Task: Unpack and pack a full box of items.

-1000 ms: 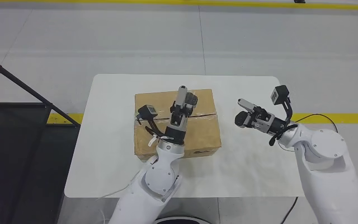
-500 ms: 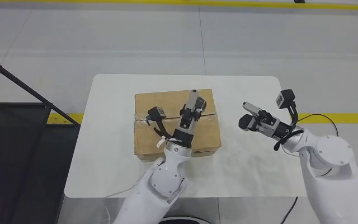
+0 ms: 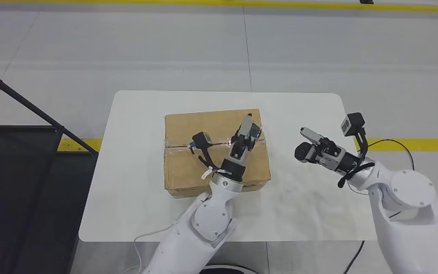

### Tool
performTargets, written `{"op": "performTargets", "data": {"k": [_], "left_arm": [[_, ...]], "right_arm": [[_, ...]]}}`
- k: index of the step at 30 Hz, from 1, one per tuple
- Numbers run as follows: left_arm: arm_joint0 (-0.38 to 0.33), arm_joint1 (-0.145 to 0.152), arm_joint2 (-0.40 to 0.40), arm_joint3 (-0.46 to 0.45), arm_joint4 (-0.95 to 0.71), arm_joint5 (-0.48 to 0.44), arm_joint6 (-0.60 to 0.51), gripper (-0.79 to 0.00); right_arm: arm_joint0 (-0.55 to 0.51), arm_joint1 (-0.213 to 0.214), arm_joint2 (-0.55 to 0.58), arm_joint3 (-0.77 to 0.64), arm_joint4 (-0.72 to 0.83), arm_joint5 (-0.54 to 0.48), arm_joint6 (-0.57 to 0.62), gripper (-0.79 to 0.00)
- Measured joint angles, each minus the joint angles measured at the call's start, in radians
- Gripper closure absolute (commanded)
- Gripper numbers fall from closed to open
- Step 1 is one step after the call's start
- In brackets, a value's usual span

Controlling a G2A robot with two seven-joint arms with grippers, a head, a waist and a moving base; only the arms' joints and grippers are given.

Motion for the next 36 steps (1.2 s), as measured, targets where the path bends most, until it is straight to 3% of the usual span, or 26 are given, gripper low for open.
{"op": "performTargets", "data": {"k": [14,26,36], "left_arm": [[-0.003,-0.006,0.007,0.008,0.006,0.002,-0.011,-0.785],[-0.070,-0.040,0.041,0.133,0.014,0.020,0.026,-0.785],[-0.094,-0.064,0.065,0.181,0.026,0.038,0.030,-0.785]], "right_arm": [[-0.012,0.007,-0.003,0.017,0.017,-0.015,-0.004,-0.785],[-0.027,0.015,0.016,0.018,0.024,-0.025,-0.002,-0.785],[-0.048,0.020,0.030,0.011,0.035,-0.034,-0.009,-0.785]]}}
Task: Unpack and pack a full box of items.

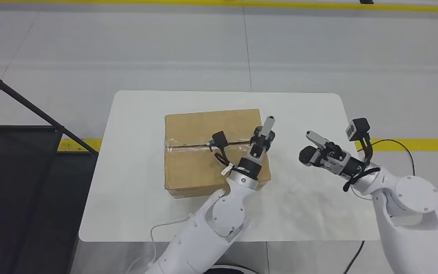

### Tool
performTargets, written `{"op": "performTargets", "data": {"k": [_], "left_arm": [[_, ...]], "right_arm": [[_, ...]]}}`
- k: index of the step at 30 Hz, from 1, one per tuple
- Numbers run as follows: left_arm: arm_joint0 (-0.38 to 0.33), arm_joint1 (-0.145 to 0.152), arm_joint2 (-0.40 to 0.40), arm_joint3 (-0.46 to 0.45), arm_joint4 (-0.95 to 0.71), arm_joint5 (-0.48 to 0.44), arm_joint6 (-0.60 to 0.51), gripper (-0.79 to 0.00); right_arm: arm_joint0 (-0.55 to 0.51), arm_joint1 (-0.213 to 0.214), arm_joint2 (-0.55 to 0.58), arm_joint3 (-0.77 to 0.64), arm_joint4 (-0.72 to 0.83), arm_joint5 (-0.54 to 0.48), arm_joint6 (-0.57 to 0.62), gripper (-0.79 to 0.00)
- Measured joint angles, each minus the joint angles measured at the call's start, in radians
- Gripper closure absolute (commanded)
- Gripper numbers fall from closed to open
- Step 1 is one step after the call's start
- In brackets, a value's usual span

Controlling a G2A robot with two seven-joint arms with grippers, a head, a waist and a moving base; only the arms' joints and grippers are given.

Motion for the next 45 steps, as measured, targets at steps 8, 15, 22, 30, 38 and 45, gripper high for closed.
{"op": "performTargets", "data": {"k": [8,15,22,30,38,45], "left_arm": [[-0.016,-0.016,0.005,0.035,0.015,0.011,0.004,-0.785],[-0.030,-0.032,0.016,0.061,0.028,0.026,0.011,-0.785],[-0.046,-0.048,0.023,0.083,0.034,0.044,0.015,-0.785],[-0.056,-0.065,0.025,0.103,0.041,0.051,0.015,-0.785],[-0.018,-0.070,0.019,-0.004,0.058,0.004,-0.002,-0.785],[0.075,-0.049,-0.040,-0.250,0.118,0.011,-0.060,-0.785]], "right_arm": [[-0.003,0.004,0.001,-0.001,0.005,-0.005,-0.001,-0.785],[-0.005,0.007,0.000,0.000,0.010,-0.006,-0.001,-0.785],[-0.011,0.009,0.001,-0.005,0.012,-0.008,-0.007,-0.785],[-0.017,0.013,0.003,-0.013,0.015,-0.006,-0.010,-0.785],[-0.003,0.015,-0.010,-0.012,0.010,-0.008,-0.007,-0.785],[0.078,0.016,-0.051,0.002,-0.009,-0.043,0.000,-0.785]]}}
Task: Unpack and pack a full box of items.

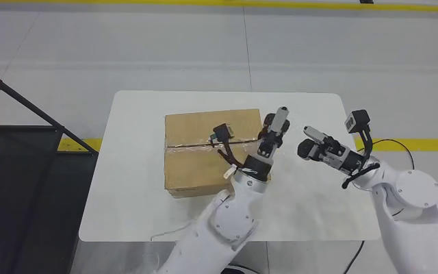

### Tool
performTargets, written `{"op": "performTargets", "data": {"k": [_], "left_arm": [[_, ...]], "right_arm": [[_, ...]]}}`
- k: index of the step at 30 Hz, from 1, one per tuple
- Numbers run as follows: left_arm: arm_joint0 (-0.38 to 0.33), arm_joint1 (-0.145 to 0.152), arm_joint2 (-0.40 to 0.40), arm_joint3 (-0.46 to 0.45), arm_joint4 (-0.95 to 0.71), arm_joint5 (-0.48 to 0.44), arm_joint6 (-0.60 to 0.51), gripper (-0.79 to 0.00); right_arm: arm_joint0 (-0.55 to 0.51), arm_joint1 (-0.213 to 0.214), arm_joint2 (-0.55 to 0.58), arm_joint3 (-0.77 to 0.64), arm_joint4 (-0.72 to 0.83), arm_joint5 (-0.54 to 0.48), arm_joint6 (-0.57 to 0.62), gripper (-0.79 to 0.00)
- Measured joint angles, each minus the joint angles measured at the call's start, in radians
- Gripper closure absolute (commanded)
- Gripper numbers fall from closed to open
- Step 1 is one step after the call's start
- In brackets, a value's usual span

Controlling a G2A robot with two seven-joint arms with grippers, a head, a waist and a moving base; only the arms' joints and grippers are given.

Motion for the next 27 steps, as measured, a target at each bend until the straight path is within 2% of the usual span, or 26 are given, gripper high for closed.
{"op": "performTargets", "data": {"k": [7,10,14,17,20,23,27], "left_arm": [[0.121,0.035,-0.165,-0.266,0.021,0.043,-0.103,-0.785],[0.197,0.053,-0.281,-0.364,0.025,0.052,-0.139,-0.785],[0.323,0.074,-0.474,-0.468,-0.042,0.045,-0.179,-0.785],[0.404,0.086,-0.613,-0.502,-0.132,0.027,-0.214,-0.785],[0.470,0.096,-0.737,-0.499,-0.227,-0.002,-0.248,-0.785],[0.519,0.103,-0.834,-0.478,-0.326,-0.035,-0.278,-0.785],[0.569,0.108,-0.906,-0.428,-0.395,-0.079,-0.304,-0.785]], "right_arm": [[0.132,-0.008,-0.104,0.048,-0.015,0.001,0.013,-0.785],[0.136,-0.008,-0.107,0.050,-0.020,0.004,0.014,-0.785],[0.131,-0.008,-0.110,0.044,-0.022,0.001,0.011,-0.785],[0.135,-0.013,-0.155,0.022,-0.044,-0.004,-0.005,-0.785],[0.173,-0.023,-0.216,0.033,-0.034,-0.003,-0.029,-0.785],[0.228,-0.037,-0.286,0.069,-0.019,-0.008,-0.054,-0.785],[0.303,-0.056,-0.375,0.132,-0.013,0.001,-0.065,-0.785]]}}
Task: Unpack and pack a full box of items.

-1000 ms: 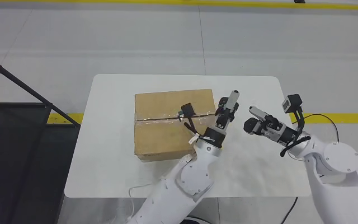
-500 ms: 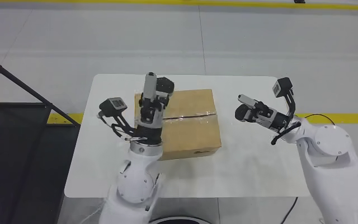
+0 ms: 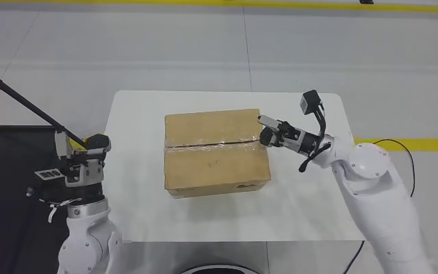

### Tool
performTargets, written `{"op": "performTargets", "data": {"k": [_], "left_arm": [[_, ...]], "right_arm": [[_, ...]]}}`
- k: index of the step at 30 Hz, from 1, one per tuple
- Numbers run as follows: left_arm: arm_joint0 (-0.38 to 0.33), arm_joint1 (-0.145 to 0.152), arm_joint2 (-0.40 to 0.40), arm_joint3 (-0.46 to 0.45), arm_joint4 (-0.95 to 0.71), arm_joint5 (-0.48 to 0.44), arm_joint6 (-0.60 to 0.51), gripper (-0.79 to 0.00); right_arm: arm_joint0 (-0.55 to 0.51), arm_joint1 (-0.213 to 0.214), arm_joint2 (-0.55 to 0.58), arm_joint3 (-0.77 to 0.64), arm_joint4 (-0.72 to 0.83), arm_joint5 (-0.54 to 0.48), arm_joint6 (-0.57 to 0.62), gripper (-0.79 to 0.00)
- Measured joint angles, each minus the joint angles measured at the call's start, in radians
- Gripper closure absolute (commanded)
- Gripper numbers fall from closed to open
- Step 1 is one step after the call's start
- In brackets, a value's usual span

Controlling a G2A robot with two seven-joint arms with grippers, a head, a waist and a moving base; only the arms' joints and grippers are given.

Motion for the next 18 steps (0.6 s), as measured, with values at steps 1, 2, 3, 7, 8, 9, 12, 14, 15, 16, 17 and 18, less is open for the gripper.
{"op": "performTargets", "data": {"k": [1,2,3,7,8,9,12,14,15,16,17,18], "left_arm": [[0.007,0.001,-0.010,0.016,-0.001,-0.006,-0.002,-0.785],[0.013,0.002,-0.018,0.037,0.003,-0.016,-0.003,-0.785],[0.015,0.003,-0.021,0.053,0.002,-0.024,-0.003,-0.785],[0.018,0.004,-0.021,0.109,-0.038,-0.038,-0.008,-0.785],[0.020,0.005,-0.018,0.123,-0.060,-0.037,-0.016,-0.785],[0.021,0.005,-0.014,0.131,-0.081,-0.033,-0.026,-0.785],[0.029,0.008,-0.003,0.148,-0.150,-0.008,-0.081,-0.785],[0.033,0.011,0.007,0.160,-0.195,0.015,-0.132,-0.785],[0.034,0.012,0.011,0.165,-0.211,0.021,-0.154,-0.785],[0.034,0.014,0.016,0.172,-0.226,0.025,-0.176,-0.785],[0.034,0.015,0.022,0.180,-0.243,0.027,-0.203,-0.785],[0.034,0.016,0.027,0.185,-0.253,0.027,-0.218,-0.785]], "right_arm": [[0.015,-0.004,-0.017,0.017,0.004,0.004,0.001,-0.785],[0.033,-0.009,-0.037,0.038,0.009,0.008,0.003,-0.785],[0.044,-0.012,-0.050,0.052,0.012,0.011,0.004,-0.785],[0.080,-0.026,-0.099,0.101,0.019,0.020,-0.003,-0.785],[0.087,-0.029,-0.107,0.110,0.023,0.020,-0.006,-0.785],[0.090,-0.030,-0.110,0.114,0.025,0.020,-0.008,-0.785],[0.089,-0.032,-0.112,0.115,0.033,0.032,0.001,-0.785],[0.087,-0.031,-0.115,0.113,0.033,0.052,0.020,-0.785],[0.087,-0.031,-0.118,0.113,0.031,0.060,0.024,-0.785],[0.087,-0.032,-0.120,0.113,0.031,0.065,0.027,-0.785],[0.087,-0.033,-0.123,0.113,0.031,0.068,0.027,-0.785],[0.086,-0.034,-0.125,0.114,0.032,0.068,0.025,-0.785]]}}
